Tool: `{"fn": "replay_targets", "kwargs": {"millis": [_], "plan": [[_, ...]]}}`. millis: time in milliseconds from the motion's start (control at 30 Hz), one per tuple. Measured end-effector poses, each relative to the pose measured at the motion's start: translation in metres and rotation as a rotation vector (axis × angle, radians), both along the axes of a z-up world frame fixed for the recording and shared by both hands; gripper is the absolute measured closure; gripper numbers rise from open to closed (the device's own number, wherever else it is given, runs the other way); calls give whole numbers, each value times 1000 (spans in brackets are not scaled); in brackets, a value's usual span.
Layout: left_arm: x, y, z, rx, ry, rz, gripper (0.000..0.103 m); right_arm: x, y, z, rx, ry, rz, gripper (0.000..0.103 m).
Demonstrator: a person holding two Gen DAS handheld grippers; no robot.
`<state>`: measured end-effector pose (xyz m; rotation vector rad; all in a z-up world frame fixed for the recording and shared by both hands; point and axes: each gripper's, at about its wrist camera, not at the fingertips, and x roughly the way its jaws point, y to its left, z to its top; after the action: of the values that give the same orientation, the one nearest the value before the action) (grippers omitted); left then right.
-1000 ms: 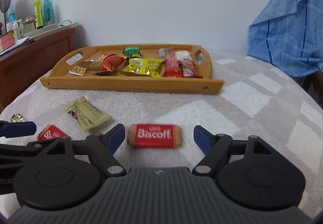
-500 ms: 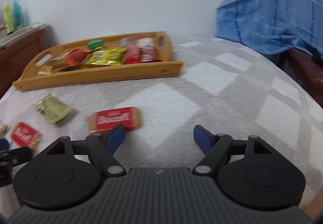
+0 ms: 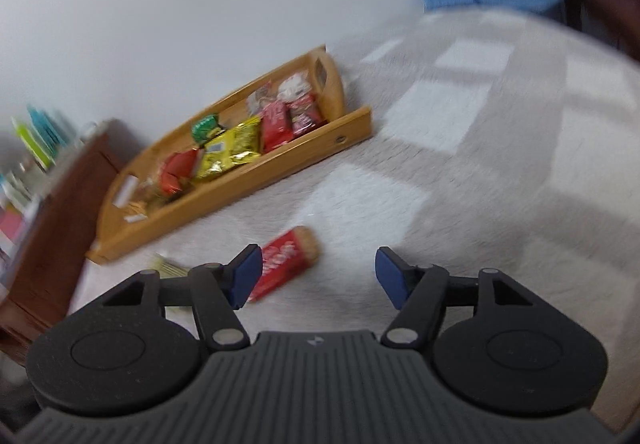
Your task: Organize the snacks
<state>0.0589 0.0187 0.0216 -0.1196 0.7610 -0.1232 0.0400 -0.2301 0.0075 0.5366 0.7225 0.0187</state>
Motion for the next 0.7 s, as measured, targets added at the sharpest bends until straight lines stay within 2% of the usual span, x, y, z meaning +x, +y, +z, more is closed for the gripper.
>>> {"fn": "replay_targets", "kwargs": {"millis": [100, 233, 333, 400, 467, 600, 700], "plan": [[9, 2, 4, -39, 2, 30, 36, 12, 1, 1, 56, 50, -4, 40], [23, 3, 5, -38, 23, 65, 35, 26, 15, 5, -4, 75, -12, 40], [32, -2, 0, -13, 29, 72, 38, 36, 29, 7, -70, 73, -3, 45], [36, -7, -2, 16, 13, 71, 50, 42, 37, 6, -99, 67, 12, 48], [37, -12, -3, 51, -2, 56, 57, 45, 45, 6, -133, 52, 27, 50], [31, -12, -2, 53, -22, 13, 63, 47, 53, 4, -161, 13, 68, 54], [27, -11, -2, 58, -26, 1, 62, 40, 58, 1, -190, -26, 90, 54]]}}
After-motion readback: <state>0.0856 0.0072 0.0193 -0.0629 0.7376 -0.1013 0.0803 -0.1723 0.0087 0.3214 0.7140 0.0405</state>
